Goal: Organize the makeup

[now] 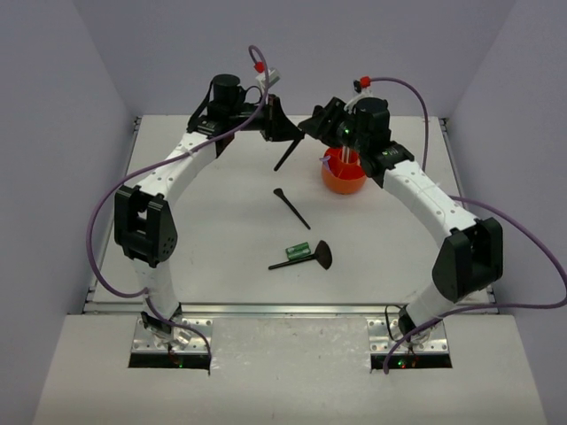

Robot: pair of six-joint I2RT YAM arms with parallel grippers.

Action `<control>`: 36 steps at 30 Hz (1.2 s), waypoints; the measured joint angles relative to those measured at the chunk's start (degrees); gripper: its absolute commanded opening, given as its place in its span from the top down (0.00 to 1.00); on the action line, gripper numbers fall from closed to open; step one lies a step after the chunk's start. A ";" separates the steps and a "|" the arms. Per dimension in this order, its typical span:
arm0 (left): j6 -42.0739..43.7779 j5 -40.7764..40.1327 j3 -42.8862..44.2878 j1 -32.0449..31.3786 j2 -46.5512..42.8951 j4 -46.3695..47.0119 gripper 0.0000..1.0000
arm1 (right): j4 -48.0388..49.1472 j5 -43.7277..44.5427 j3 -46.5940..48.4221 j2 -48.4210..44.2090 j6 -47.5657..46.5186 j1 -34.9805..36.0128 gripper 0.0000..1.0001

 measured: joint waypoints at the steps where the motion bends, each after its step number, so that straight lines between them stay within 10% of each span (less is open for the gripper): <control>1: -0.02 -0.07 -0.08 -0.10 0.00 0.00 1.00 | 0.13 -0.08 0.00 0.23 0.31 0.00 0.60; 8: -0.12 -1.61 -0.69 -0.31 0.02 -0.06 0.99 | 2.94 -1.83 0.02 1.65 2.79 0.14 1.00; 12: 0.36 -2.81 -0.69 -0.59 0.02 -0.07 0.04 | 3.92 -1.81 -0.61 1.48 1.81 0.13 1.00; 13: 0.11 -3.44 -0.69 -0.59 0.02 -0.39 0.00 | 4.14 -1.39 -1.56 0.96 0.74 0.11 1.00; 24: 3.76 -9.58 -4.21 2.25 0.02 -5.72 0.00 | 6.08 14.66 -16.97 -9.87 -19.62 -8.14 1.00; 36: 12.15 -24.31 -16.09 13.31 -1.45 -12.69 0.00 | 18.01 19.92 -20.09 -2.24 -32.25 -11.14 1.00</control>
